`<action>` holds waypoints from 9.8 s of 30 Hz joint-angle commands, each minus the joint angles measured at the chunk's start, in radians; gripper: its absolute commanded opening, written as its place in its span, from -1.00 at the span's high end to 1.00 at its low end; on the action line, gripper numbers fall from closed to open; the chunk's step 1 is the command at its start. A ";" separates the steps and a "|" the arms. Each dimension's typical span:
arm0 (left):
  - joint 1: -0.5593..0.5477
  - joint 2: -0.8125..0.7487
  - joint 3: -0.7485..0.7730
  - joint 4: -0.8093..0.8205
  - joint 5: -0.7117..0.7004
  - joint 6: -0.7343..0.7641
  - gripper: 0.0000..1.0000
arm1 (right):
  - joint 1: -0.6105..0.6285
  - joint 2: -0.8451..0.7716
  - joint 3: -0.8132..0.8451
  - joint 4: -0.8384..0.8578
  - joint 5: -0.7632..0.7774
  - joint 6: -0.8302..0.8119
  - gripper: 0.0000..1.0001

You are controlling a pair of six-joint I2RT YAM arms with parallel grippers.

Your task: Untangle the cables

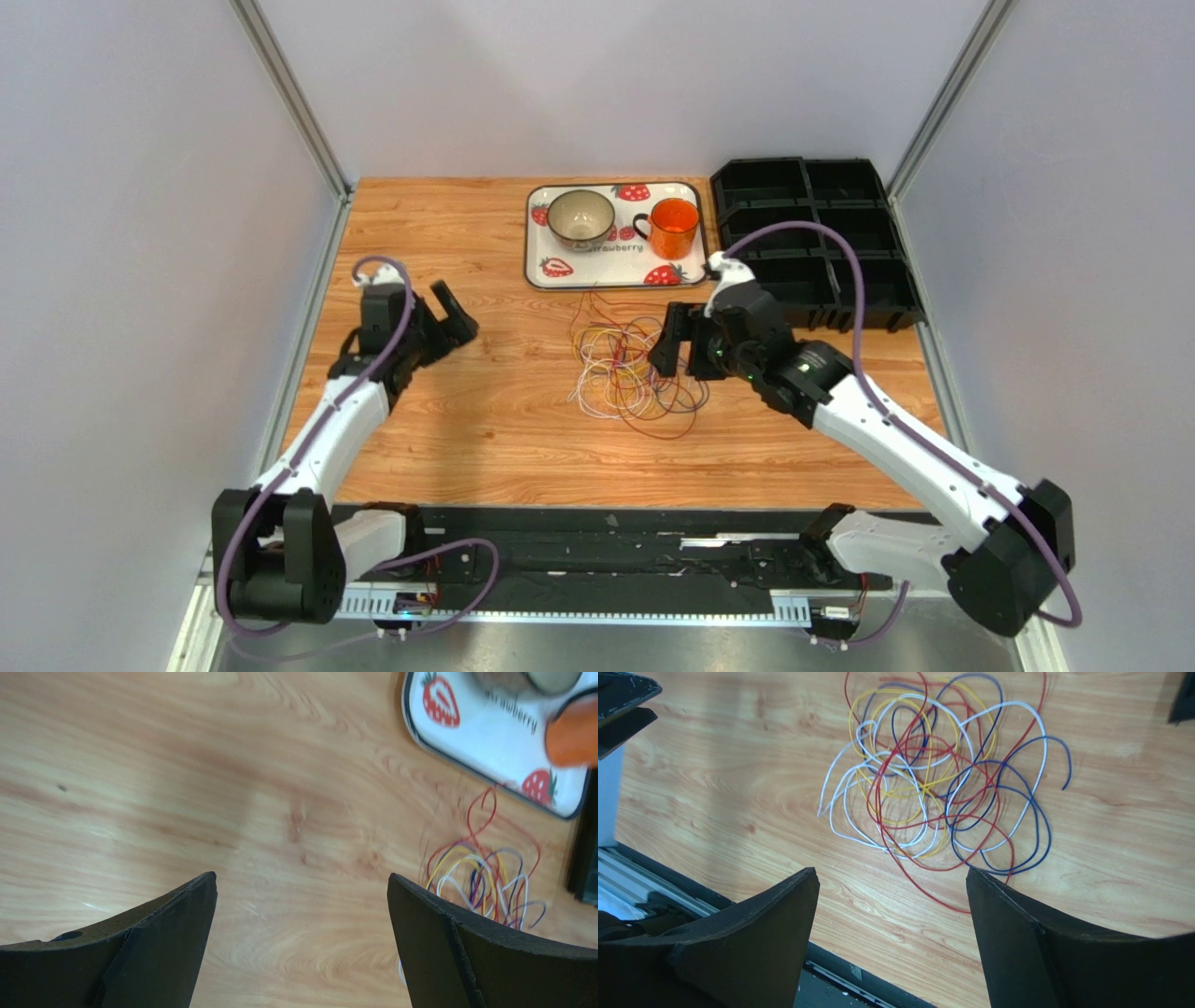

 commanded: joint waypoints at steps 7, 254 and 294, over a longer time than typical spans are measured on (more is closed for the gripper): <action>-0.363 -0.067 -0.252 0.289 -0.112 -0.046 -0.91 | 0.164 0.363 0.242 0.000 0.111 0.113 -0.51; -0.865 0.068 -0.134 0.246 -0.697 -0.040 -0.49 | -0.005 0.159 0.635 0.068 -0.136 -0.235 1.00; -0.865 0.045 -0.155 0.261 -0.681 -0.043 -0.50 | -0.006 -0.005 0.664 0.642 0.171 -0.289 1.00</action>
